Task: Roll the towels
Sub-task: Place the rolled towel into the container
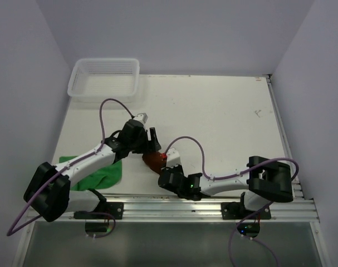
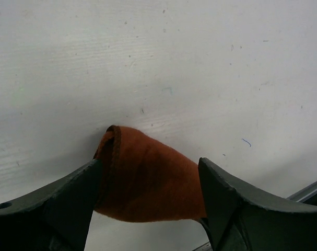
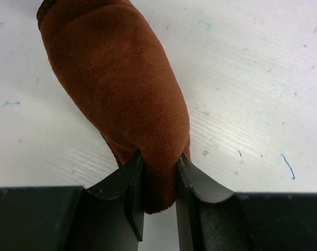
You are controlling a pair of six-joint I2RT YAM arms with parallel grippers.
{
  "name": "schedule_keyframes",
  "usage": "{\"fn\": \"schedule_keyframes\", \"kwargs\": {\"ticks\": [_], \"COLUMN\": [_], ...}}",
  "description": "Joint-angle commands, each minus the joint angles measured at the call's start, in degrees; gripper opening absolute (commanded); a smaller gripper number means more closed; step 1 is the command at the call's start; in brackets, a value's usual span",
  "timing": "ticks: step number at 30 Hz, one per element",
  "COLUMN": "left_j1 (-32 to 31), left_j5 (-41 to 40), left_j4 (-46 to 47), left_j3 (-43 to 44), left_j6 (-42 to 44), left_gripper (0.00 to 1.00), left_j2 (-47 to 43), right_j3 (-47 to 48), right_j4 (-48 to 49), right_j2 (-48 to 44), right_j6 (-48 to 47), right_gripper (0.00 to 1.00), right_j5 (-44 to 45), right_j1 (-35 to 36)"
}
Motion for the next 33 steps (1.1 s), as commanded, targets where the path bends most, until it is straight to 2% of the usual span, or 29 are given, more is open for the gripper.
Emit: {"fn": "schedule_keyframes", "kwargs": {"ticks": [1,6,12,21,25,33], "left_j1": [0.40,0.49,0.40,-0.47,-1.80,-2.24], "left_j5": [-2.02,-0.27,1.67,2.99,1.24,-0.87], "left_j4": [-8.02,-11.01,-9.52,-4.95,-7.41,-12.15], "left_j3": [2.64,1.33,-1.66,-1.84,-1.31,0.01], "left_j6": [1.78,-0.14,-4.80,-11.49,-11.67,-11.49], "left_gripper": [0.79,0.80,1.00,1.00,1.00,1.00], "left_j2": [-2.65,-5.46,-7.48,-3.54,-1.86,-3.97], "right_j3": [3.58,4.90,7.71,11.93,13.60,19.31], "right_j4": [-1.23,-0.79,1.50,-1.13,-4.64,-14.05], "right_j2": [2.19,2.81,5.53,10.54,11.95,16.17], "right_j6": [-0.09,0.09,-2.28,-1.41,0.26,5.53], "right_gripper": [0.16,0.17,0.16,0.16,0.16,0.16], "right_j5": [9.25,11.80,11.54,15.22,19.44,23.84], "right_j1": [0.47,1.26,2.32,5.22,6.71,7.59]}}
